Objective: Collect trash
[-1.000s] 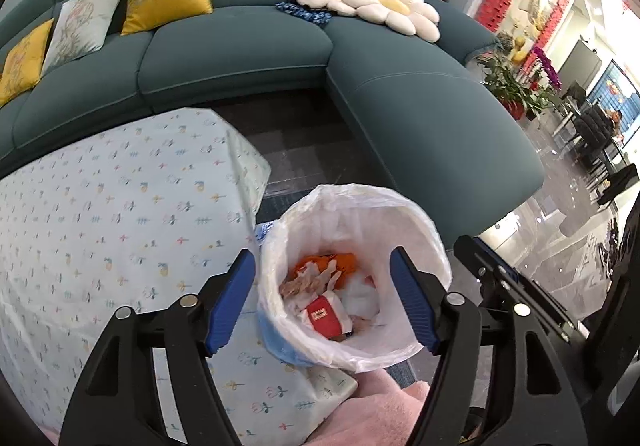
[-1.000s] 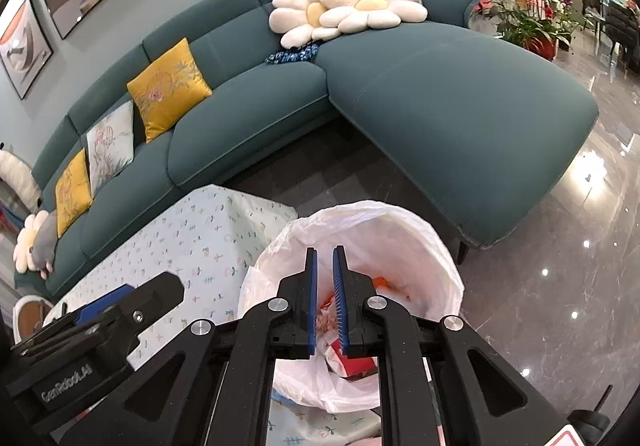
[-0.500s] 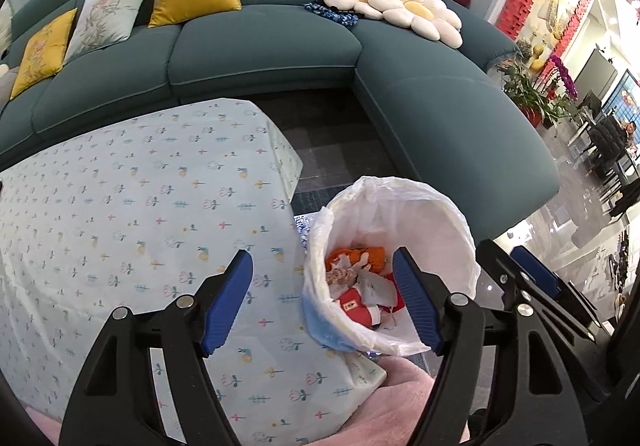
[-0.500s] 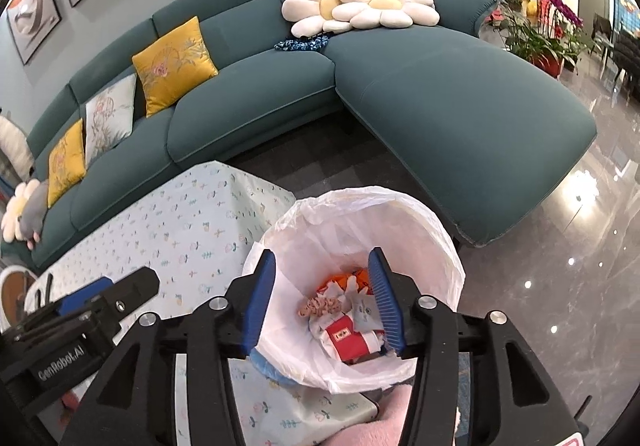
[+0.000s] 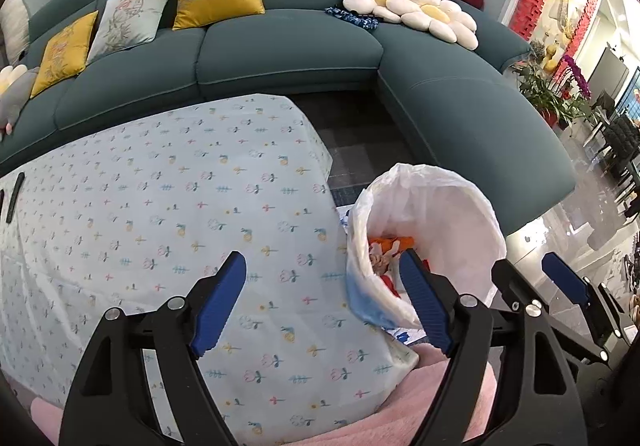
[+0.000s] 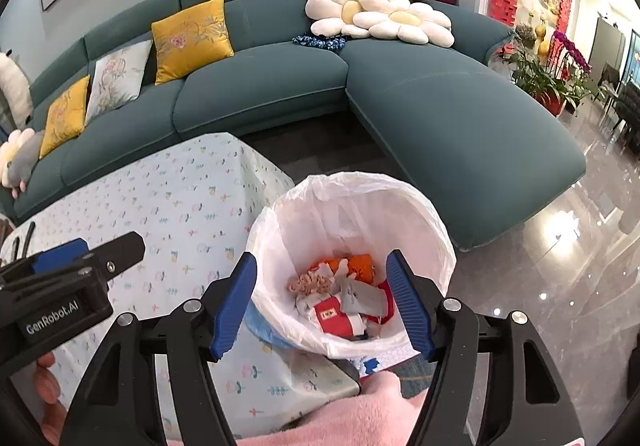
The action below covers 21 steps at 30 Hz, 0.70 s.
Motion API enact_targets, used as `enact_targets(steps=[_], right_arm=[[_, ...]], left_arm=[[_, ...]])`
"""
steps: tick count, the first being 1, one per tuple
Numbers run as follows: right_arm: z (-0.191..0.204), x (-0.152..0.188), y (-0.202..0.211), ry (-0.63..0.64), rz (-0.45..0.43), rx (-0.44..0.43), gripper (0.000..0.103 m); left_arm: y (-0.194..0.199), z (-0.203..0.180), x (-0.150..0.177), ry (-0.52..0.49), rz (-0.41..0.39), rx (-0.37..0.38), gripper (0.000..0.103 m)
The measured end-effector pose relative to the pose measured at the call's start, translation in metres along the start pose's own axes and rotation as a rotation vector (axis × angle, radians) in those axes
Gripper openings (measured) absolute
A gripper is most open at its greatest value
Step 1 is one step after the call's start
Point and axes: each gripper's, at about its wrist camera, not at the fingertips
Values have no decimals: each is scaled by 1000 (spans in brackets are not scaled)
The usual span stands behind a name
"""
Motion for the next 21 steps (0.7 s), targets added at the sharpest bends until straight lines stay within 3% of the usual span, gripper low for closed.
enact_targets(steps=[17, 21], right_arm=[[-1, 29, 4, -2, 36, 29, 66], [-4, 32, 3, -14, 41, 27, 74]], left_arm=[[7, 5, 28, -28, -10, -60, 86], [8, 1, 32, -50, -15, -71, 88]])
Point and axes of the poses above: each gripper's, at about its wrist camera, not at the fingertips, and y roughly against the way its jaws point, z to its left, x to its underside, and after that the axes turned 5 degrees about -y, right-handed
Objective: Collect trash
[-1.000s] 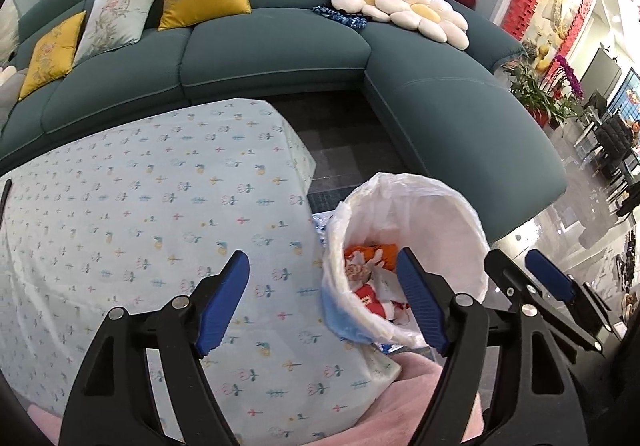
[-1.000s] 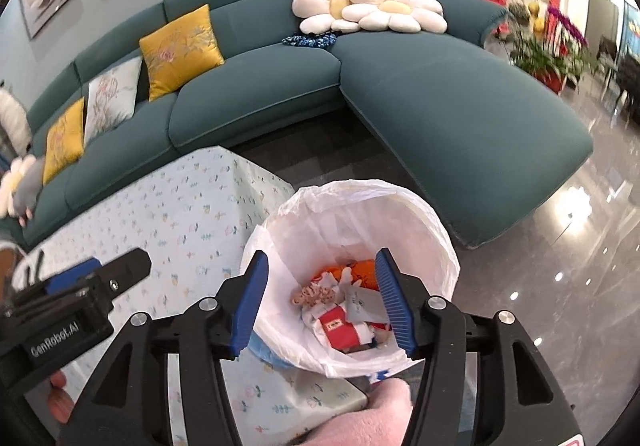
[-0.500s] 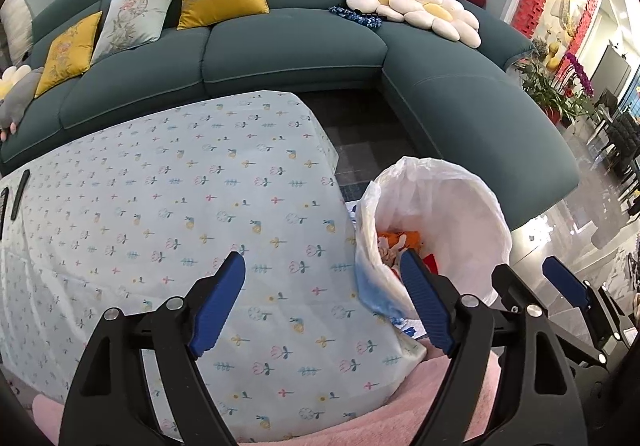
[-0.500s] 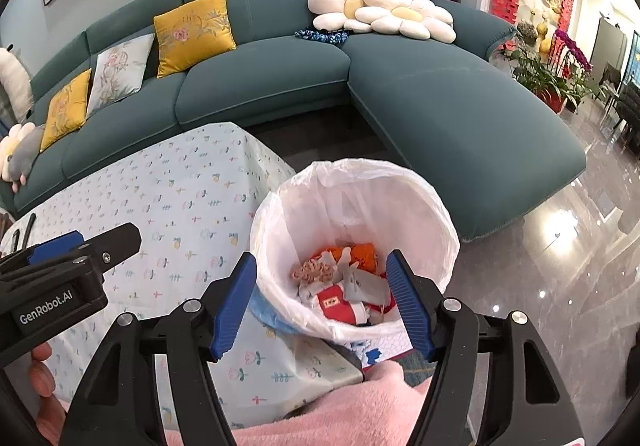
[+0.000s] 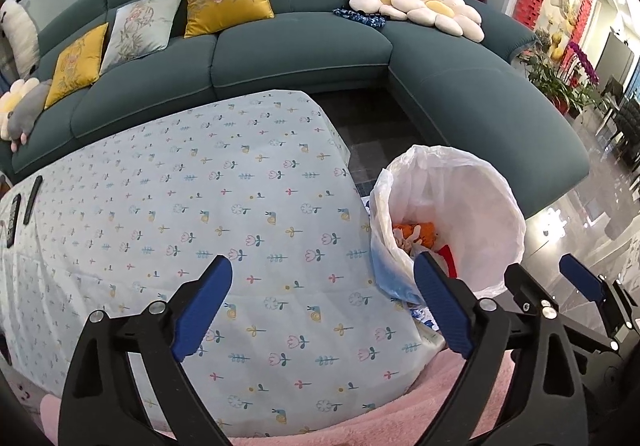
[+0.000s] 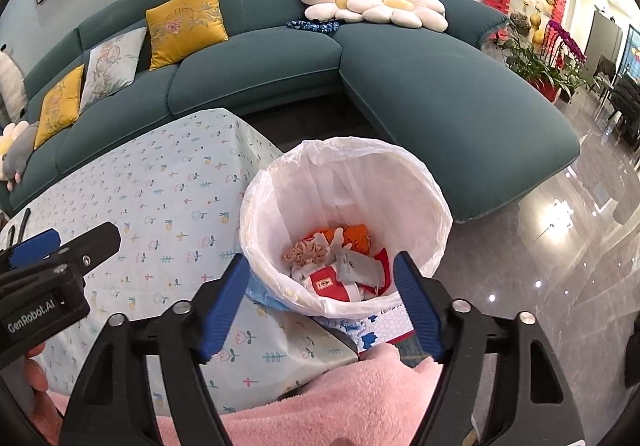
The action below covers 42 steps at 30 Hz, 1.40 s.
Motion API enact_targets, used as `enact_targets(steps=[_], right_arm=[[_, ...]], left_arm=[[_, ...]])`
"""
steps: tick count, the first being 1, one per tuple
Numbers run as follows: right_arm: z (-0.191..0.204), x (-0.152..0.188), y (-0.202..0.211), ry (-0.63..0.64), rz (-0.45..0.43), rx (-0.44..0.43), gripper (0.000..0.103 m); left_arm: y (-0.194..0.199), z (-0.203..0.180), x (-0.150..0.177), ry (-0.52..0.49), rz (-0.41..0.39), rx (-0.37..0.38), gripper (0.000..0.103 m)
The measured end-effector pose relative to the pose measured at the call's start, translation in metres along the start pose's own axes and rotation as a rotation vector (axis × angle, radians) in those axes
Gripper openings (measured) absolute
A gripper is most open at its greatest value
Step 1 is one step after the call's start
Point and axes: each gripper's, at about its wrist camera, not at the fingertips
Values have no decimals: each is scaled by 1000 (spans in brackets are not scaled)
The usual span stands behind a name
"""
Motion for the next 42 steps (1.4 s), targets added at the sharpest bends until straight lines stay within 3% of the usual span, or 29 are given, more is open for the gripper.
enact_targets(steps=[2, 9, 42], right_arm=[[-1, 3, -2, 0, 10, 3, 84], [1, 9, -4, 37, 18, 16, 90], [-12, 19, -4, 1, -1, 45, 90]], left_arm=[[0, 1, 0, -1, 3, 2, 89], [-3, -3, 3, -7, 14, -10, 91], [-9, -9, 16, -25, 19, -61, 91]])
Point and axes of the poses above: each gripper's, at about its wrist camera, not at the fingertips, and y roughly against the way its jaws point, z to its left, x to its underside, and after that the axes turned 5 degrees about -y, right-handed
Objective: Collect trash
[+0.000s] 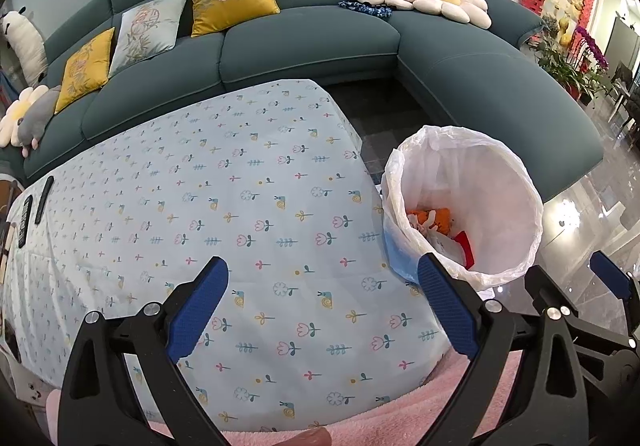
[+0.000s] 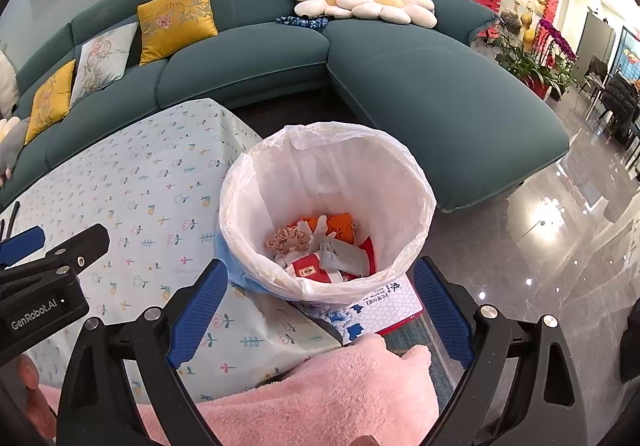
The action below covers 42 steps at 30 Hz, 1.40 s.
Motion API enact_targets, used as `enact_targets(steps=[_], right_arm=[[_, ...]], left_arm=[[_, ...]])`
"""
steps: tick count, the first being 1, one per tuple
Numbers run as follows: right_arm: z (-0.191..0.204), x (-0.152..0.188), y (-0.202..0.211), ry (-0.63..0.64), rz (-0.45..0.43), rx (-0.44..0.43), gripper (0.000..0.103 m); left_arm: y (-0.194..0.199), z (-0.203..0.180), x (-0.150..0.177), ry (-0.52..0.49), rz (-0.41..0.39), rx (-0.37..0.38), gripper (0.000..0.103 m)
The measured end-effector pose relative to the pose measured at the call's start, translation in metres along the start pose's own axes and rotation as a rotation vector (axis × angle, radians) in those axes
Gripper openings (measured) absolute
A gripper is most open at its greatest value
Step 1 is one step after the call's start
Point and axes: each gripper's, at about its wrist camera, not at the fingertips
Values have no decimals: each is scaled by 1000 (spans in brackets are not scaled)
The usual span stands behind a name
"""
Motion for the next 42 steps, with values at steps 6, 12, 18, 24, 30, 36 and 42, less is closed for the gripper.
enact_targets(steps=[6, 12, 18, 24, 30, 36, 42], right_arm=[[1, 1, 0, 5, 1, 3, 90], [1, 1, -1, 5, 2, 2, 90], [0, 3, -2, 3, 4, 1, 90], [0, 4, -2, 1, 8, -1, 90], [-1, 4, -2, 2, 8, 1, 90], [-2, 5, -2, 0, 9, 3, 90], [-3, 6, -3, -1, 12, 2, 90]], left_arm=[[1, -1, 1, 0, -1, -2, 91], [1, -1, 1, 5, -3, -6, 91], [0, 0, 3, 8, 0, -13, 91], [0, -1, 3, 6, -5, -16, 91], [1, -1, 4, 2, -5, -18, 91], [0, -4, 6, -9, 1, -22, 91], [0, -5, 8, -13, -1, -25, 91]])
Point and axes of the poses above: each gripper's, at about its wrist camera, not at the fingertips, and y roughly against the way its jaws point, z to its left, x to its underside, and after that the axes turned 5 degrees about -y, right-handed
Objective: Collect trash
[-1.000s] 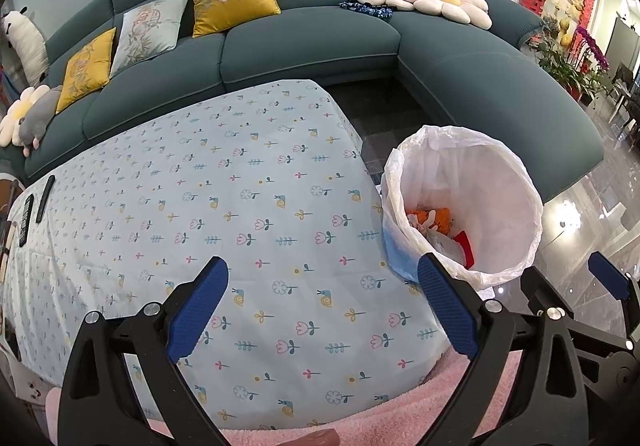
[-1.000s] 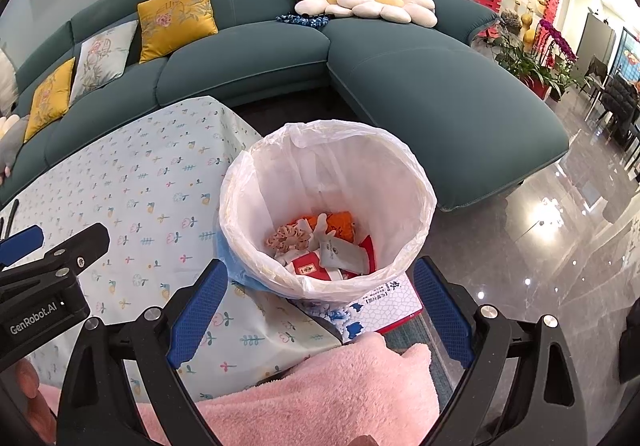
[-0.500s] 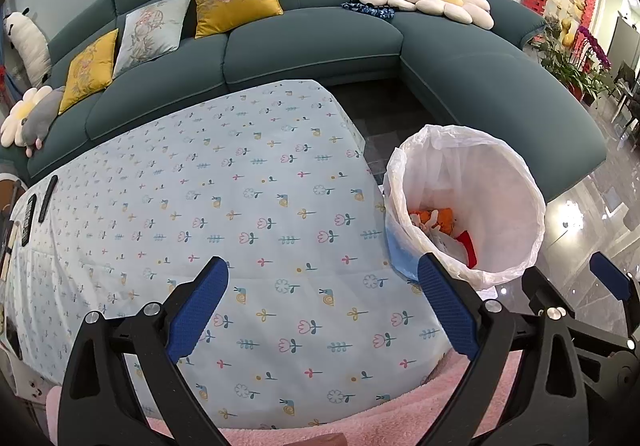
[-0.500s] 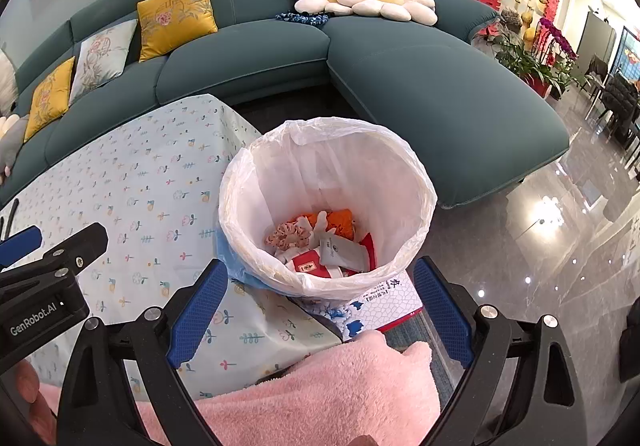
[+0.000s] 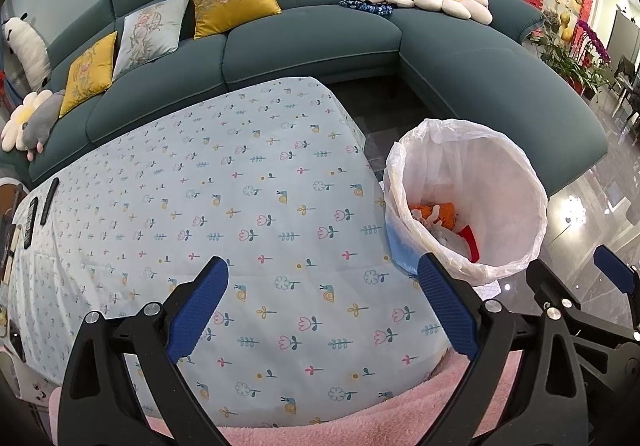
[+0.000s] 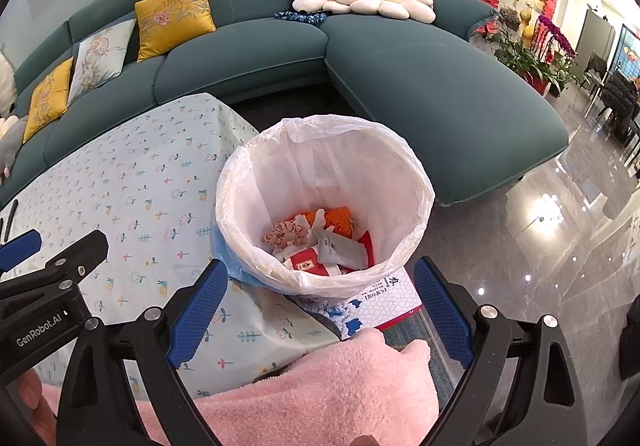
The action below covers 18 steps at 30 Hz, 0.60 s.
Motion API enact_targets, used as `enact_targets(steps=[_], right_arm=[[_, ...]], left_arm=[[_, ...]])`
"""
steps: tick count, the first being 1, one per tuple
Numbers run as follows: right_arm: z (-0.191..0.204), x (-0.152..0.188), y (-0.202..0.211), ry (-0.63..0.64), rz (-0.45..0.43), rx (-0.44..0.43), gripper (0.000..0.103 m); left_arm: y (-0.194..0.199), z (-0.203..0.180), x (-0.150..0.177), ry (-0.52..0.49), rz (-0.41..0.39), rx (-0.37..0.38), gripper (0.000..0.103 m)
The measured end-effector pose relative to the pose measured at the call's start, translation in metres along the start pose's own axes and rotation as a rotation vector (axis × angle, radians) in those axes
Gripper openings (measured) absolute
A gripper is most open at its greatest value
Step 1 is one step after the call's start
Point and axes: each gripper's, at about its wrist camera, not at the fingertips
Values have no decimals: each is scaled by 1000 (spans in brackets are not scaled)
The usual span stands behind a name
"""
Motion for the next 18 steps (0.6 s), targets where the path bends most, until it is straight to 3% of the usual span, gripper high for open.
enact_targets(steps=[18], right_arm=[[-2, -1, -1, -2, 6, -5, 90]], left_arm=[[-2, -1, 2, -8, 7, 2, 91]])
Point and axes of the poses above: each gripper's, at about its wrist camera, not at the fingertips, and y roughly against the way its jaws point, z to its left, x to its underside, and after that the axes turned 5 degrees about -y, right-handed
